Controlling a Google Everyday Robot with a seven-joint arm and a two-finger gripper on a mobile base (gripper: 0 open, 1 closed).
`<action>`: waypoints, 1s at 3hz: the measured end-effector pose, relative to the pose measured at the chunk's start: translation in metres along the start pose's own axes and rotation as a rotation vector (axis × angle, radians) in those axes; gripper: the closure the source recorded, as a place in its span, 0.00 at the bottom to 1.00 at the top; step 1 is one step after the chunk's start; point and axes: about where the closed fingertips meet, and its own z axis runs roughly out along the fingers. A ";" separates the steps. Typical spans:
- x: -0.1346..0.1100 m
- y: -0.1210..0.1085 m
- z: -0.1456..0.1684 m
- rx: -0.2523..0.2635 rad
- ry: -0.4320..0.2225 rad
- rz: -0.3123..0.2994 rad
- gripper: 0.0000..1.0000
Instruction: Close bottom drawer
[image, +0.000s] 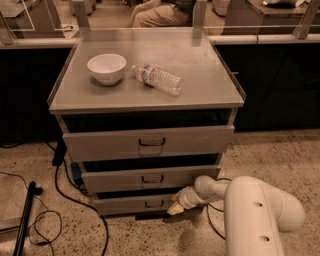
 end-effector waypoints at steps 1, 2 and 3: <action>0.000 0.000 0.000 0.000 0.000 0.000 0.08; 0.000 0.000 0.000 0.000 0.000 0.000 0.00; 0.005 0.010 -0.003 0.000 0.000 0.000 0.00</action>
Offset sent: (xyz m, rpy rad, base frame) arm 0.0000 0.0000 0.0000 0.0000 0.0000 0.0000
